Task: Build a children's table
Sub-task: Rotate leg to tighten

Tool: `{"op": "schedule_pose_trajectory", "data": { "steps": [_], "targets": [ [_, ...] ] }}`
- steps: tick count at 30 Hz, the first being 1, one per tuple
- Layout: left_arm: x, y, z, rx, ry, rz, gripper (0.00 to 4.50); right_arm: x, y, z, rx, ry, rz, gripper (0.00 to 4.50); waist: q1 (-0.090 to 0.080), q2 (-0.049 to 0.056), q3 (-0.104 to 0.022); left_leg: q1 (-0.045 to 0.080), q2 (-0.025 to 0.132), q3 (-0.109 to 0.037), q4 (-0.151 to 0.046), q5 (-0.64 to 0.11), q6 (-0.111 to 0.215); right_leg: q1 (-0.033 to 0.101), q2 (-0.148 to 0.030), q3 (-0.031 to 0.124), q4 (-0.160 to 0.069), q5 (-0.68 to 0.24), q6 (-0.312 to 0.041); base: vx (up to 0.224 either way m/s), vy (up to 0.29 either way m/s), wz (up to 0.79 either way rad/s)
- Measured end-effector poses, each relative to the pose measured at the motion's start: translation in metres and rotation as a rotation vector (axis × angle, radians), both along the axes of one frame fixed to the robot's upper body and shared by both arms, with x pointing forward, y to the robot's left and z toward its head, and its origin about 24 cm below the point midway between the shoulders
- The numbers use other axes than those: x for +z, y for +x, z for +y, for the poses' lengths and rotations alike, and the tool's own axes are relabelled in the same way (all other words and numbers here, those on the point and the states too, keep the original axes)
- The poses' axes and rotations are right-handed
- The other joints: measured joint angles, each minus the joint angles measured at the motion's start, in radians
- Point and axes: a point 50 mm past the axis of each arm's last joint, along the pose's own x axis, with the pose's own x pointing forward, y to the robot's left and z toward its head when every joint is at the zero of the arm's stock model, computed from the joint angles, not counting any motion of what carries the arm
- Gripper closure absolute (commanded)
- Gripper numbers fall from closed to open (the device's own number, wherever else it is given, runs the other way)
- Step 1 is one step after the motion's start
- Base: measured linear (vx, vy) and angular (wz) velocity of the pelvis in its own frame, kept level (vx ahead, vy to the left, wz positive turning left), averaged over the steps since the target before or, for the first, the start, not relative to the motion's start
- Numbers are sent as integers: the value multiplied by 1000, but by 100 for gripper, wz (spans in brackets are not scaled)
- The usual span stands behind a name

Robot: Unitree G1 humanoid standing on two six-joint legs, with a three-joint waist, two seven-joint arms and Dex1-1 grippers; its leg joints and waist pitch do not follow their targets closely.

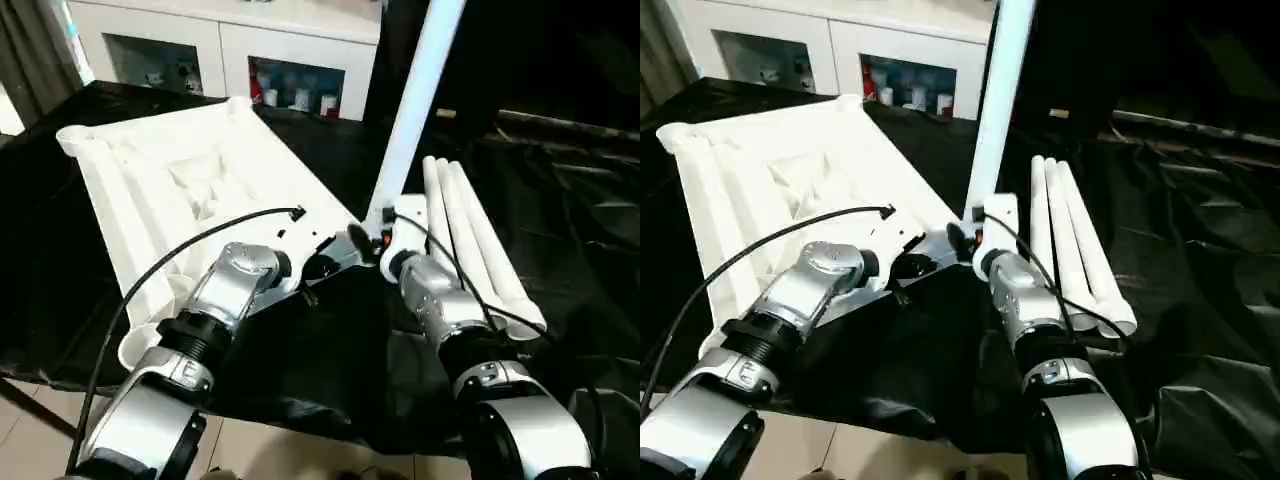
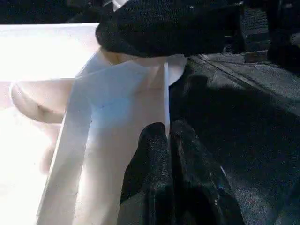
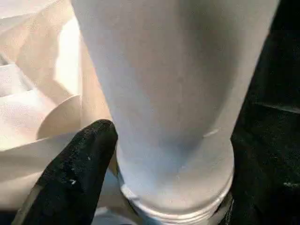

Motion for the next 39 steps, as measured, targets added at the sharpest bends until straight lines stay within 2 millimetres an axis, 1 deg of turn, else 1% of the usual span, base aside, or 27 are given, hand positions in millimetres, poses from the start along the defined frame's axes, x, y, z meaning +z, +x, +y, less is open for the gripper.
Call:
{"op": "schedule_pose_trajectory", "data": {
  "steps": [3,7,10,12,17,18,20,22,25,26,27,32,36,39],
  "targets": [
    [1,-2,8,-42,-5,-2,450,1,-3,-7,122,-14,-20,92,-2,0,0,-2,1,0,-1,0,0,-2,0,-1,0,1,-1,0,0,0],
    [5,-8,25,-130,-6,11,450,6,-10,-25,343,-78,-60,92,5,2,2,-3,2,1,-4,0,0,-2,1,-2,0,1,-3,0,0,0],
    [7,-14,35,-207,-16,35,450,10,-18,-29,507,-100,-76,92,9,3,2,-3,2,2,-4,0,1,-2,0,-1,-1,-2,-4,0,0,0],
    [9,-16,41,-231,-10,45,450,14,-19,-32,567,-107,-84,92,11,3,2,-3,2,2,-3,-1,2,-3,0,-1,-2,-2,-4,0,0,0],
    [9,-19,49,-257,-14,71,450,23,-22,-39,672,-119,-103,92,17,3,3,-1,2,3,-2,-1,2,-2,0,-1,-1,-3,-5,0,0,0],
    [9,-20,50,-260,-15,73,450,23,-23,-40,681,-119,-101,104,18,3,3,0,2,3,-2,-1,2,-2,0,-1,-1,-3,-5,0,0,0],
    [9,-20,51,-260,-12,71,450,23,-24,-40,697,-117,-91,104,18,3,3,0,2,3,-2,-1,2,-2,0,-1,0,-3,-5,0,0,0],
    [9,-20,51,-261,-11,69,450,23,-24,-39,703,-114,-86,133,18,3,3,0,2,3,-2,-1,2,-2,0,-1,0,-3,-5,0,0,0],
    [9,-21,52,-265,-11,66,450,22,-25,-39,708,-113,-85,144,18,3,3,0,2,3,-2,-1,2,-2,0,-1,0,-3,-5,0,0,0],
    [9,-22,52,-266,-10,65,450,22,-25,-39,709,-112,-86,162,18,3,3,0,2,3,-2,-1,2,-2,0,-1,0,-3,-5,0,0,0],
    [8,-22,52,-268,-10,66,450,22,-26,-39,709,-110,-88,170,18,3,3,0,2,3,-2,-1,2,-2,0,-1,0,-3,-5,0,0,0],
    [8,-22,53,-262,-9,65,450,19,-28,-37,685,-88,-83,180,19,3,3,1,2,3,-2,-1,2,0,0,-1,0,-3,-5,0,0,0],
    [5,-18,47,-204,-13,47,450,14,-24,-30,559,-60,-75,181,16,3,3,2,2,3,-1,-1,1,2,0,0,1,-2,-5,0,0,0],
    [2,-8,31,-112,-11,24,450,7,-18,-22,344,-33,-59,182,13,3,2,2,2,3,-1,0,1,3,0,1,0,-3,0,0,0,0]
  ]
}}
